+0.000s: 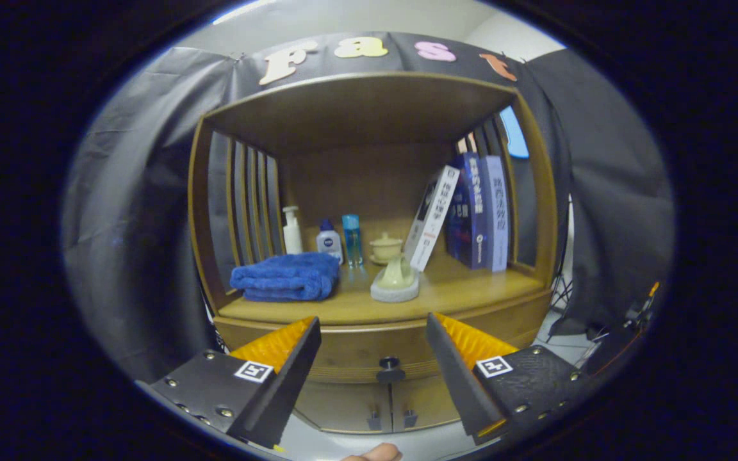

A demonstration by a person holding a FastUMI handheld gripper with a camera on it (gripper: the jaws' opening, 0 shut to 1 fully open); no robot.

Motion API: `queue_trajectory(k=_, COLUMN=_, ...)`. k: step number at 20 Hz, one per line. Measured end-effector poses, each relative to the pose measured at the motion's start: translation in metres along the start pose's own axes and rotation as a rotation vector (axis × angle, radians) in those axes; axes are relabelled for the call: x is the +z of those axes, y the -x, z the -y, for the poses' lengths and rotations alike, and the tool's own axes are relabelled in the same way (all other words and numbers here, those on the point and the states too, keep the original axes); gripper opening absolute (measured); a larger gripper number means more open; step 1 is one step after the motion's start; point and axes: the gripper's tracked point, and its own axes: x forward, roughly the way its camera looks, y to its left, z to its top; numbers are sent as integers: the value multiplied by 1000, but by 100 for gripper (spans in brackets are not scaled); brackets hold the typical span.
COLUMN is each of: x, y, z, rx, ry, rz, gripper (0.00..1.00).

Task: Pull open the drawer, take out the items inside it, and place them on the countertop above the cabinet.

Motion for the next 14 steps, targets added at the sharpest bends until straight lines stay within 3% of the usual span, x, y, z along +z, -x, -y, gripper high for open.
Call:
queue_trajectory(k=7, x=63, y=60, z=-6, rx=-21, ry=78, rz=110, gripper=99)
queue_trajectory(k=14, x=72, y=92, z=1, rx=-64, ry=116, rz=97, gripper=98)
